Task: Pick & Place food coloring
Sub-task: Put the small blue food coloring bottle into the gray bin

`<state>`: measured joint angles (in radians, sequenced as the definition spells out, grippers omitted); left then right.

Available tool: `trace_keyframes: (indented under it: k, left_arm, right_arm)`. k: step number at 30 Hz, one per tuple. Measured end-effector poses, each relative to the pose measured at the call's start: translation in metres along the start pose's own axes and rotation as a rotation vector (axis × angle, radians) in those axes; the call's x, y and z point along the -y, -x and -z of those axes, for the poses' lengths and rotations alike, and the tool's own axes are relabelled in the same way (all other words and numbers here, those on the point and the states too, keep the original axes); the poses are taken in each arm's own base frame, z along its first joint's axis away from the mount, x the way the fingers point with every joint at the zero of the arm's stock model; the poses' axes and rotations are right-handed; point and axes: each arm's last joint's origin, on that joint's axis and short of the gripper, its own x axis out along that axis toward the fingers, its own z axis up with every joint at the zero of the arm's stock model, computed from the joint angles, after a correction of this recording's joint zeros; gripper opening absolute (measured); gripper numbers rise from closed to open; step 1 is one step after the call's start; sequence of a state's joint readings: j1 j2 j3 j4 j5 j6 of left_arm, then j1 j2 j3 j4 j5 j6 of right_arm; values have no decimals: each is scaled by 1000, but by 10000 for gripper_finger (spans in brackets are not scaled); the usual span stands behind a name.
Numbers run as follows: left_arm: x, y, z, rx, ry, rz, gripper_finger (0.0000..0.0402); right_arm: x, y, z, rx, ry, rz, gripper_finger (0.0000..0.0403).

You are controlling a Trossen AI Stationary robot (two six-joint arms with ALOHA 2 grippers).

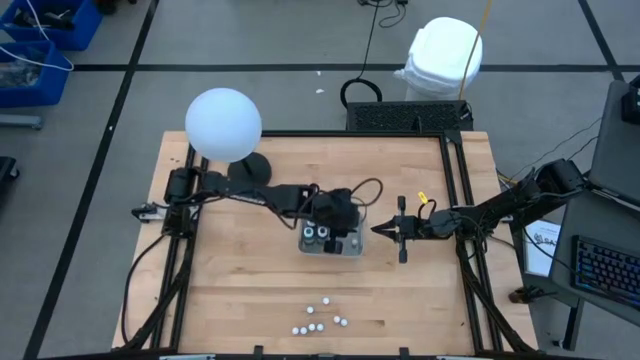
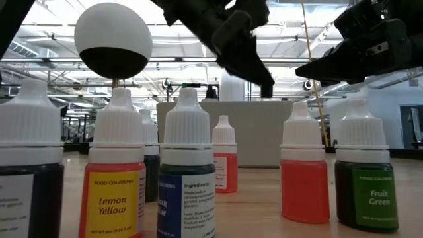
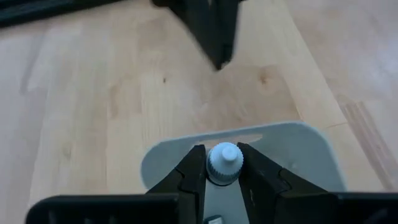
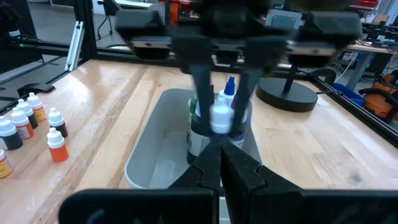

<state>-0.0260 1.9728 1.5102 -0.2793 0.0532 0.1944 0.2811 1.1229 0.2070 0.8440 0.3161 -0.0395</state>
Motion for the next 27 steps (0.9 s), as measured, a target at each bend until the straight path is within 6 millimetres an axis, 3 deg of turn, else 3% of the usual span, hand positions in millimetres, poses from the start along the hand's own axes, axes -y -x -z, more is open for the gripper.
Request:
trace_keyframes:
  k: [7,21,27]
  left_arm:
    - [-8,-7,14,30,39,33,80]
    - [-5,-43,36,-5,63,43,76]
    - [-5,-43,36,-2,60,43,79]
  right_arm:
    - [0,0,0,-3,31,-1,2]
    - [0,0,-1,6,31,1,2]
    - [0,0,-1,5,32,0,2]
